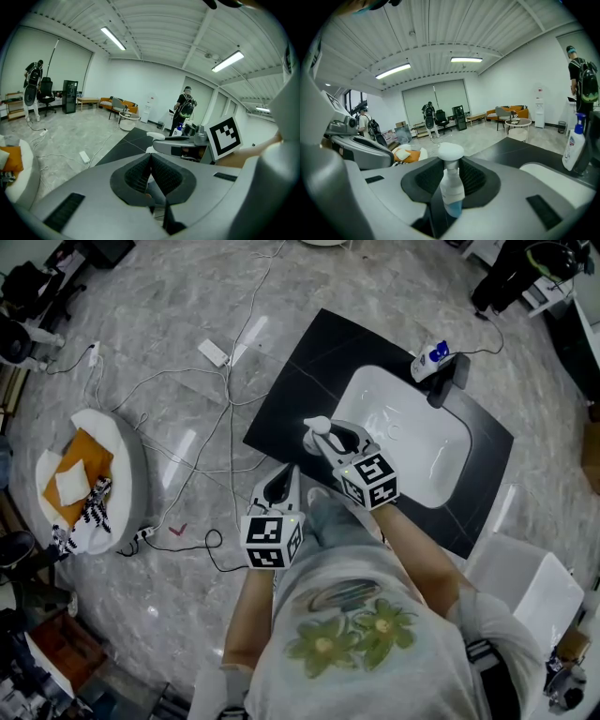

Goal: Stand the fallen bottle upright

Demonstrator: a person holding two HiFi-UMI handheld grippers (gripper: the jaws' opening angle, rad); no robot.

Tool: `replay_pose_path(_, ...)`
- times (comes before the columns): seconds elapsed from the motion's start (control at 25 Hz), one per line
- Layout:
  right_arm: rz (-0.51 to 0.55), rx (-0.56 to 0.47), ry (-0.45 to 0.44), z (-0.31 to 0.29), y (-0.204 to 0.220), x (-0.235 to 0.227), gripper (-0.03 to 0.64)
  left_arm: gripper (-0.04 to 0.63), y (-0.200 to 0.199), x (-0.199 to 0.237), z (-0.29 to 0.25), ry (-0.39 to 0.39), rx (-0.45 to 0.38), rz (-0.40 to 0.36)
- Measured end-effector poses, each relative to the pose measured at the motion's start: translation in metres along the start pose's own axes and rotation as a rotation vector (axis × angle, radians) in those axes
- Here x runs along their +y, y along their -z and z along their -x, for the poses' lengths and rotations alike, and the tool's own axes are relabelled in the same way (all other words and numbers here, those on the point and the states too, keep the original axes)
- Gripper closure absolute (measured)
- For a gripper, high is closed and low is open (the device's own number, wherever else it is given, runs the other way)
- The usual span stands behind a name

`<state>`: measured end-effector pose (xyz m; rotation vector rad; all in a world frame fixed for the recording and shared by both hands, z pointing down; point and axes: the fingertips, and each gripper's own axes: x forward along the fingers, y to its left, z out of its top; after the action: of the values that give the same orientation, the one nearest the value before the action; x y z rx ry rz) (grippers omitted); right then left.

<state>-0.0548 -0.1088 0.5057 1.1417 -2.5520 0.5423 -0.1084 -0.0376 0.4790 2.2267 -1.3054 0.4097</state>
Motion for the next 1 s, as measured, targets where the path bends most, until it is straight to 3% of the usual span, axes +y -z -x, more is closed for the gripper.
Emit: replay_pose_path(1.0, 0.068, 0.006, 0.042, 0.004, 0.007, 0.006, 0.496, 0.577, 0.007, -0.006, 0.012, 0.011, 0.017, -0.001)
